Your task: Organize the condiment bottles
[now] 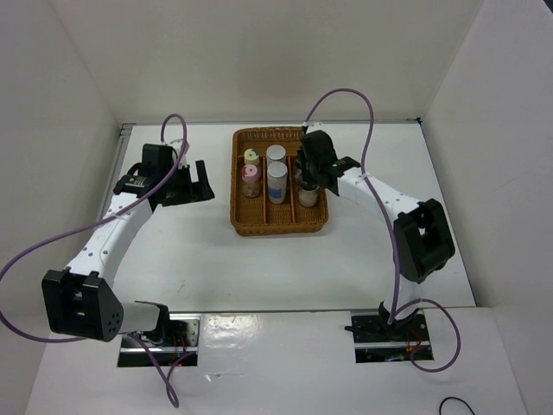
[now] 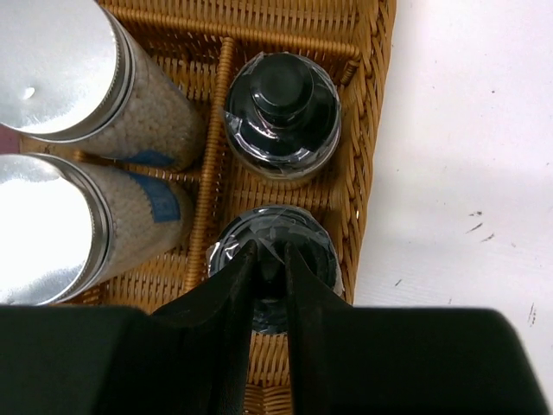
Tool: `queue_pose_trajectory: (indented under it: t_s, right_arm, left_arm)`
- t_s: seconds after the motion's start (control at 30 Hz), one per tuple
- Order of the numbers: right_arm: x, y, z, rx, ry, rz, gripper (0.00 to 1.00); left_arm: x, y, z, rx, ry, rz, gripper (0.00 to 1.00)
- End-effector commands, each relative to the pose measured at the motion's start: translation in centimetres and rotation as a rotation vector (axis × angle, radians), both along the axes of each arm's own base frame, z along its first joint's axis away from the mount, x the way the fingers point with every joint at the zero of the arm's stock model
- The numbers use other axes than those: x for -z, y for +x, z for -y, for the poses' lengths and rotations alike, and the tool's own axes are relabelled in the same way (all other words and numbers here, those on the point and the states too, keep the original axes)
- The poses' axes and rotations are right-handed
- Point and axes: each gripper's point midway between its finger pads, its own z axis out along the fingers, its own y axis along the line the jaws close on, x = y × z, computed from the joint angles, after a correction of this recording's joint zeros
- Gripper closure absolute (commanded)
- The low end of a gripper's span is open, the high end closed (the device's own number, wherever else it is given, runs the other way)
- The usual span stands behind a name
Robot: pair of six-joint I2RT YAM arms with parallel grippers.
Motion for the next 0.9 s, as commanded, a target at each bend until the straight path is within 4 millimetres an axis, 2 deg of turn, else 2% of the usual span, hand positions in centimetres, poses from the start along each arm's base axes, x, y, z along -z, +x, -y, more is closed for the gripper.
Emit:
queue_pose_trajectory:
  t_s: [0.0, 0.1, 0.13, 0.17, 0.2, 0.23, 0.3, 0.37, 0.43, 0.5, 0.57, 0.6, 0.63, 0.7, 0.73, 0.8, 0.83, 0.87]
  right_arm:
    - [-2.3, 2.1, -1.2, 0.003, 0.062, 0.081, 0.81]
    - [-2.1, 1.9, -1.3, 0.001, 0.071, 0.067, 0.58]
    - [-2.1, 1.9, -1.3, 0.007, 0.078, 0.066, 0.42]
    - [-1.9, 1.7, -1.3, 0.007, 0.073, 0.057, 0.38]
    - [-2.8, 1.6, -1.3, 0.014, 0.094, 0.072, 0.34]
    - [-3.1, 1.4, -1.1, 0.015, 0.093, 0.071, 0.27]
    - [-3.4, 0.9, -0.8, 0.031, 0.100, 0.071, 0.19]
    - [-4.9, 0.3, 0.1, 0.088, 0.126, 0.086, 0.04]
    - [-6.9, -0.4, 0.9, 0.127, 0.148, 0.114, 0.02]
    - [-8.0, -1.2, 1.6, 0.151, 0.171, 0.131, 0.02]
    - [-10.2, -2.6, 2.3, 0.160, 0.221, 0.177, 0.02]
    - [-10.4, -3.2, 2.5, 0.164, 0.233, 0.181, 0.02]
    - [-12.3, -4.1, 3.3, 0.174, 0.246, 0.215, 0.02]
    - [-12.3, -5.3, 4.3, 0.204, 0.255, 0.216, 0.02]
    - [-13.6, -6.2, 5.1, 0.221, 0.272, 0.245, 0.02]
    - [-13.2, -7.3, 6.1, 0.238, 0.281, 0.242, 0.02]
    - [-14.2, -8.1, 6.7, 0.251, 0.306, 0.272, 0.02]
    - [-14.2, -8.5, 6.9, 0.257, 0.321, 0.274, 0.02]
  left_arm:
    - [-2.0, 1.3, 0.5, 0.026, -0.027, 0.071, 0.00]
    - [-2.0, 1.3, 0.5, 0.026, -0.027, 0.071, 0.00]
    - [-2.0, 1.3, 0.5, 0.026, -0.027, 0.071, 0.00]
    - [-2.3, 1.3, 0.5, 0.026, -0.028, 0.080, 0.00]
    - [-2.3, 1.3, 0.5, 0.026, -0.028, 0.080, 0.00]
    - [-2.3, 1.3, 0.5, 0.026, -0.028, 0.080, 0.00]
    - [-2.7, 1.2, 0.5, 0.027, -0.029, 0.091, 0.00]
    - [-3.0, 1.1, 0.5, 0.027, -0.030, 0.100, 0.00]
    - [-3.3, 1.0, 0.5, 0.027, -0.031, 0.109, 0.00]
    - [-3.5, 0.7, 0.5, 0.027, -0.031, 0.111, 0.00]
    - [-3.8, 0.6, 0.5, 0.027, -0.032, 0.120, 0.00]
    - [-4.1, 0.5, 0.4, 0.027, -0.033, 0.131, 0.00]
    - [-4.1, 0.5, 0.4, 0.027, -0.033, 0.131, 0.00]
    - [-4.5, 0.4, 0.6, 0.034, -0.040, 0.139, 0.00]
    - [-4.5, 0.4, 0.6, 0.034, -0.040, 0.139, 0.00]
    - [-4.5, 0.3, 0.7, 0.040, -0.046, 0.139, 0.00]
    - [-4.7, 0.3, 0.7, 0.040, -0.046, 0.138, 0.00]
    - [-4.7, 0.3, 0.7, 0.040, -0.046, 0.138, 0.00]
